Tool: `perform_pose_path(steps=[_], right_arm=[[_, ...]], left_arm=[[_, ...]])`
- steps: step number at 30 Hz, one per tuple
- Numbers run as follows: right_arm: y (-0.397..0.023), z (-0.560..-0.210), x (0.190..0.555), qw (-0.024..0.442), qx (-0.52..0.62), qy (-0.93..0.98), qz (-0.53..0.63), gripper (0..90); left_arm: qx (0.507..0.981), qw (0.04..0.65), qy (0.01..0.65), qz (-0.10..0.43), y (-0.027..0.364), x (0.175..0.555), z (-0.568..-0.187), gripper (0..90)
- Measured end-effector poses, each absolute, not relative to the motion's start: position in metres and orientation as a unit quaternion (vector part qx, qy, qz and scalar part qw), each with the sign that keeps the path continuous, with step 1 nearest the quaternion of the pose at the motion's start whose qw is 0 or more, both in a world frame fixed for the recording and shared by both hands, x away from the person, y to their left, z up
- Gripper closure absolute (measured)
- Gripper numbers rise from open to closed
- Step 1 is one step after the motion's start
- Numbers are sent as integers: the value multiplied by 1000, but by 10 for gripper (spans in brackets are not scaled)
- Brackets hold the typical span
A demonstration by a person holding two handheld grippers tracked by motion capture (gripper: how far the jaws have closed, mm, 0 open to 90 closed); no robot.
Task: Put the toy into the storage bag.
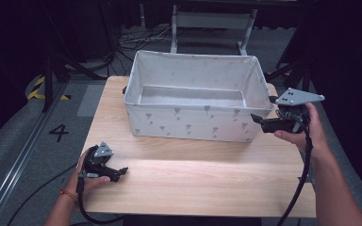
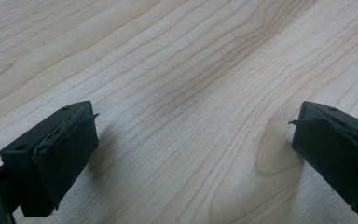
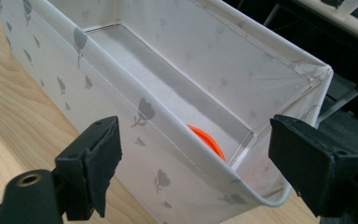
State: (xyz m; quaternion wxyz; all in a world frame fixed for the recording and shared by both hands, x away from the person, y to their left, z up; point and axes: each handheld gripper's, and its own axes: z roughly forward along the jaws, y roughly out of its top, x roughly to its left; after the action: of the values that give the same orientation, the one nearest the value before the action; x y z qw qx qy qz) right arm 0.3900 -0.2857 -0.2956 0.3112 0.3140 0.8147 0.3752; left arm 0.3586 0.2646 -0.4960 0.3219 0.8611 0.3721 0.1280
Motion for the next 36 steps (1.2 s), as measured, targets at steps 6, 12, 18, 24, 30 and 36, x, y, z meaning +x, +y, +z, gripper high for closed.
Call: perform_pose_path(steps=[6,12,18,24,30,36], right_arm=[[-289,-302,376,335,312,809,368,187],[-291,-311,362,336,301,814,366,185],[-294,-319,355,341,299,816,358,189],[-297,-330,349,344,298,820,348,187],[-298,-343,343,341,293,827,337,186],[-300,-360,341,325,294,838,326,186]], left_arm=[[861,322,372,130,265,359,-496,6],[861,322,372,130,265,359,-496,5],[860,322,375,127,265,358,-496,5],[859,323,376,126,264,358,-496,5],[859,323,375,127,264,358,-496,6],[860,322,375,127,265,358,-496,6]])
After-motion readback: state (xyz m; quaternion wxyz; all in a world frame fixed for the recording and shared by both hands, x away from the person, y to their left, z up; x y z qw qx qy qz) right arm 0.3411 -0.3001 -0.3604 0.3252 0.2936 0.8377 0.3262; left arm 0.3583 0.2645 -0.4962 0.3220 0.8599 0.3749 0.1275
